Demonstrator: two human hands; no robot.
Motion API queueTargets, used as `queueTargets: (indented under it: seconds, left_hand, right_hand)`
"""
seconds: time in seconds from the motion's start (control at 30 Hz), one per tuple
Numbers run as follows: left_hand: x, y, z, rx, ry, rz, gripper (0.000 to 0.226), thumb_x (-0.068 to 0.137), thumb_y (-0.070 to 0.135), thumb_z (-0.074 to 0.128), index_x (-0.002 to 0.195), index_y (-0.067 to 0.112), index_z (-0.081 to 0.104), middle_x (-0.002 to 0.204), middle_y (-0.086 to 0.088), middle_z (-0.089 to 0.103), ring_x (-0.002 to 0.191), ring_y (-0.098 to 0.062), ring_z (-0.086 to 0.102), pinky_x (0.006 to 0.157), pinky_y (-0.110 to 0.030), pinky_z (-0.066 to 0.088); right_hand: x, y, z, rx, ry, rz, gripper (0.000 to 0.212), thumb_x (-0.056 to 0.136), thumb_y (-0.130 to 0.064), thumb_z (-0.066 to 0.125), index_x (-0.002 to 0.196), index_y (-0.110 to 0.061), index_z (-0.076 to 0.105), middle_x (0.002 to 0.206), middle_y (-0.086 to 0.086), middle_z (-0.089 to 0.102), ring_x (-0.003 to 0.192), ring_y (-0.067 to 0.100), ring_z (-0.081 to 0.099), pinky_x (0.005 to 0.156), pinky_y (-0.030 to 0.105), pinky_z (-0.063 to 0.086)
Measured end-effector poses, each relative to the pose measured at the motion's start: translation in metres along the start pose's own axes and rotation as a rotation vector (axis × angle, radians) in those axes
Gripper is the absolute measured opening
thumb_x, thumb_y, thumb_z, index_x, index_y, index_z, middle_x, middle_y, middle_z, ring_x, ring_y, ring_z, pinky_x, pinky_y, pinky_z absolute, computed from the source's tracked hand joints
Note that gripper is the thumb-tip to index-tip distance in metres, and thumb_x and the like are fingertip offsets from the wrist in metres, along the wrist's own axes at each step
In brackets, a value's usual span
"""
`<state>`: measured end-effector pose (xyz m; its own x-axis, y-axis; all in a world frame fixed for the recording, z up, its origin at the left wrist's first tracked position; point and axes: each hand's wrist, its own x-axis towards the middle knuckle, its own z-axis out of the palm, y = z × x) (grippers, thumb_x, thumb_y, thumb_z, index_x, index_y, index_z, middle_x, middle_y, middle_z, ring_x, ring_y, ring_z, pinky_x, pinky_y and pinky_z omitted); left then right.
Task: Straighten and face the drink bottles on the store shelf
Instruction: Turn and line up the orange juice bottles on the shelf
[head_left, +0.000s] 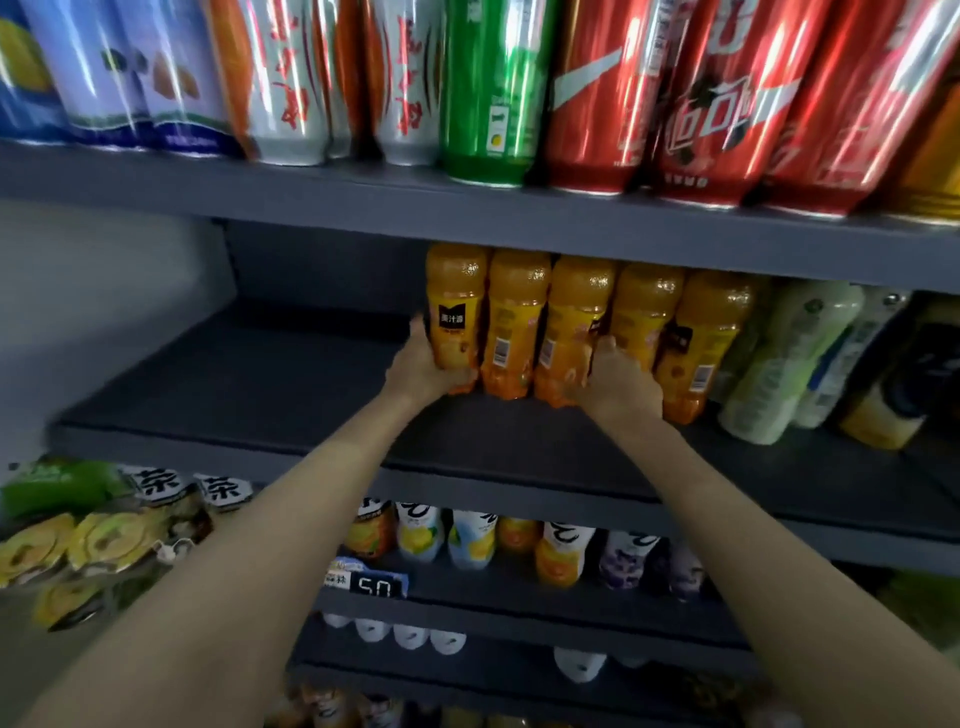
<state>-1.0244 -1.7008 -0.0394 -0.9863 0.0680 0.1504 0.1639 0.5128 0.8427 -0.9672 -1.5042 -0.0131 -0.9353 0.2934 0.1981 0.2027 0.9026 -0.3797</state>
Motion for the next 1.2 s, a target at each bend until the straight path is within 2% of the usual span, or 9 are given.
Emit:
queueTargets:
  seconds: [0.13, 0.27, 0.37, 0.47, 0.63, 0.8, 1.0, 1.07, 1.2]
  left_hand:
    - [0.016, 0.0, 0.012, -0.123, 0.049, -0.014, 0.08, 0.072, 0.019, 0.079, 0.135, 0.013, 0.03, 0.13, -0.009, 0.051, 0.123, -0.025, 0.047, 0.104, -0.04, 0.038]
    - [0.012, -0.008, 0.004, -0.009, 0.022, 0.067, 0.071, 0.071, 0.024, 0.079, 0.127, 0.014, 0.035, 0.125, -0.008, 0.054, 0.118, -0.025, 0.051, 0.098, -0.04, 0.041]
    - [-0.007, -0.016, -0.01, 0.049, -0.035, 0.18, 0.071, 0.067, 0.028, 0.08, 0.122, 0.016, 0.037, 0.119, -0.01, 0.053, 0.113, -0.027, 0.051, 0.095, -0.044, 0.043]
    - [-0.028, -0.019, -0.028, 0.217, -0.07, 0.284, 0.075, 0.066, 0.034, 0.079, 0.127, 0.018, 0.037, 0.116, -0.012, 0.049, 0.111, -0.029, 0.046, 0.093, -0.046, 0.042]
    - [-0.057, -0.023, -0.069, 0.545, -0.149, 0.38, 0.085, 0.07, 0.039, 0.076, 0.141, 0.03, 0.029, 0.12, -0.008, 0.044, 0.115, -0.026, 0.036, 0.093, -0.038, 0.037]
    - [-0.074, -0.028, -0.106, 0.18, -0.402, 0.235, 0.071, 0.075, 0.031, 0.076, 0.135, 0.026, 0.04, 0.126, 0.0, 0.051, 0.113, -0.016, 0.049, 0.093, -0.027, 0.042]
    - [-0.093, -0.031, -0.125, -0.581, -0.661, -0.243, 0.049, 0.073, 0.04, 0.063, 0.115, 0.016, 0.056, 0.114, -0.01, 0.065, 0.104, -0.02, 0.064, 0.09, -0.031, 0.053]
    - [-0.098, -0.027, -0.122, -0.516, -0.583, -0.149, 0.056, 0.071, 0.038, 0.066, 0.119, 0.014, 0.054, 0.116, -0.008, 0.063, 0.104, -0.018, 0.063, 0.085, -0.024, 0.053]
    - [-0.099, -0.025, -0.126, 0.169, -0.137, 0.472, 0.063, 0.068, 0.029, 0.081, 0.121, 0.024, 0.047, 0.114, 0.004, 0.044, 0.107, -0.013, 0.044, 0.085, -0.023, 0.039]
  right_hand:
    - [-0.011, -0.008, -0.003, 0.065, 0.106, -0.03, 0.045, 0.094, -0.02, 0.054, 0.133, -0.012, 0.036, 0.112, 0.012, 0.061, 0.104, 0.033, 0.06, 0.07, 0.034, 0.044]
    - [-0.023, -0.019, 0.009, 0.277, 0.076, -0.118, 0.048, 0.09, -0.017, 0.058, 0.132, -0.009, 0.037, 0.099, 0.01, 0.065, 0.095, 0.033, 0.064, 0.076, 0.047, 0.054]
    - [-0.032, -0.036, 0.012, 0.502, -0.014, -0.133, 0.061, 0.084, -0.027, 0.07, 0.132, -0.012, 0.036, 0.099, -0.003, 0.059, 0.085, 0.014, 0.061, 0.077, 0.031, 0.054]
    - [-0.043, -0.062, 0.012, 0.82, -0.149, -0.122, 0.07, 0.077, -0.029, 0.076, 0.133, -0.019, 0.036, 0.114, -0.005, 0.056, 0.105, 0.011, 0.058, 0.088, 0.025, 0.051]
    - [-0.063, -0.089, 0.019, 1.3, -0.116, 0.034, 0.035, 0.078, -0.034, 0.076, 0.105, -0.031, 0.053, 0.108, -0.005, 0.064, 0.104, 0.014, 0.061, 0.087, 0.035, 0.053]
    - [-0.081, -0.1, 0.025, 1.423, -0.015, 0.212, 0.027, 0.081, -0.027, 0.073, 0.09, -0.032, 0.048, 0.095, -0.009, 0.06, 0.089, 0.009, 0.059, 0.072, 0.027, 0.052]
    - [-0.087, -0.11, 0.001, 1.459, 0.033, 0.309, 0.059, 0.077, -0.035, 0.075, 0.123, -0.016, 0.043, 0.109, 0.002, 0.062, 0.098, 0.017, 0.063, 0.078, 0.033, 0.055]
    - [-0.089, -0.108, 0.0, 1.508, -0.006, 0.325, 0.062, 0.079, -0.034, 0.073, 0.129, -0.015, 0.04, 0.116, 0.006, 0.06, 0.102, 0.021, 0.062, 0.082, 0.037, 0.054]
    - [-0.099, -0.098, 0.006, 1.594, -0.177, 0.47, 0.067, 0.081, -0.034, 0.071, 0.135, -0.016, 0.035, 0.12, 0.012, 0.055, 0.104, 0.027, 0.059, 0.078, 0.04, 0.053]
